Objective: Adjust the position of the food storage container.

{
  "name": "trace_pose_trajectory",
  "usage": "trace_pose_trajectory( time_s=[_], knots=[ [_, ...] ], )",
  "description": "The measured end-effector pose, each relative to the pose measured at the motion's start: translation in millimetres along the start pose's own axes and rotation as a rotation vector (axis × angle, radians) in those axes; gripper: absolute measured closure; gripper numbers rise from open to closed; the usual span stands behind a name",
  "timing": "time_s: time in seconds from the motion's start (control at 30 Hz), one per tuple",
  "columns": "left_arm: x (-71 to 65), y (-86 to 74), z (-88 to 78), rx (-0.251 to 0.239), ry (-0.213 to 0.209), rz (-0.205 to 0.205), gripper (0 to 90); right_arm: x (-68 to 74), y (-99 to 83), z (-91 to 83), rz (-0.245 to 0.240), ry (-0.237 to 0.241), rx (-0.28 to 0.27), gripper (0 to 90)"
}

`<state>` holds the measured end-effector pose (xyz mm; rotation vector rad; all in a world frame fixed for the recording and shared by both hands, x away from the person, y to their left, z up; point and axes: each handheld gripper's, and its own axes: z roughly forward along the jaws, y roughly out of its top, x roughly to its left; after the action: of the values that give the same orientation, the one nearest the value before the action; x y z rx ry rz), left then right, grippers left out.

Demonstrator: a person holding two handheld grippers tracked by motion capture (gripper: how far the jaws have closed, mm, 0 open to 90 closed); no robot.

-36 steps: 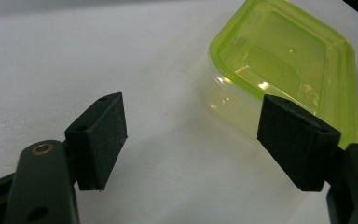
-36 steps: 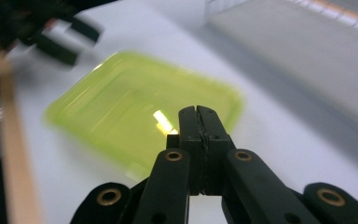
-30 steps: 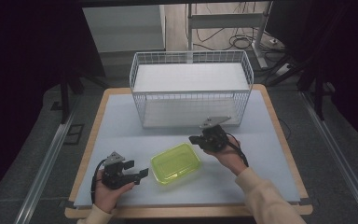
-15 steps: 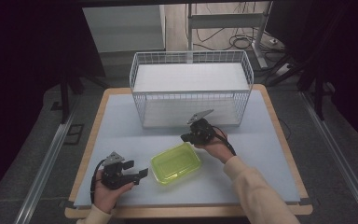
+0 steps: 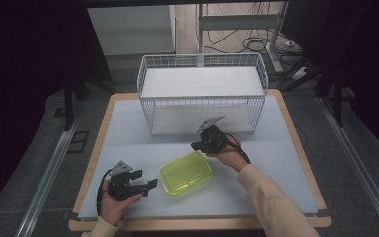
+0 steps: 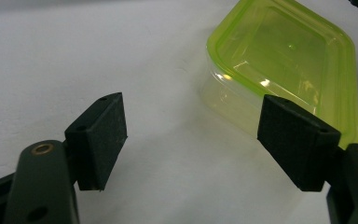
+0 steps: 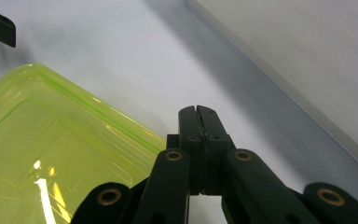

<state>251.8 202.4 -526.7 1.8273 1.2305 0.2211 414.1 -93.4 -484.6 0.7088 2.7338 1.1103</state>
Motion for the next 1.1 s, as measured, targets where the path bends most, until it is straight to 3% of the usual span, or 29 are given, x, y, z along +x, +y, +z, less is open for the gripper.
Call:
trace_pose_trajectory(
  time_s=[0.43,0.77,1.1],
  knots=[
    [0.1,-0.1,-0.1,0.001,-0.001,0.003,23.4,3.8,-2.2,-5.8,-0.030,0.001,0.034,89.8],
    [-0.6,0.1,-0.2,0.001,-0.001,0.003,23.4,14.5,-19.4,-22.0,-0.060,0.002,0.037,89.8],
    [-0.2,0.2,-0.5,-0.001,0.001,0.000,23.4,18.6,-40.4,-30.6,-0.041,0.016,0.043,89.8]
  ],
)
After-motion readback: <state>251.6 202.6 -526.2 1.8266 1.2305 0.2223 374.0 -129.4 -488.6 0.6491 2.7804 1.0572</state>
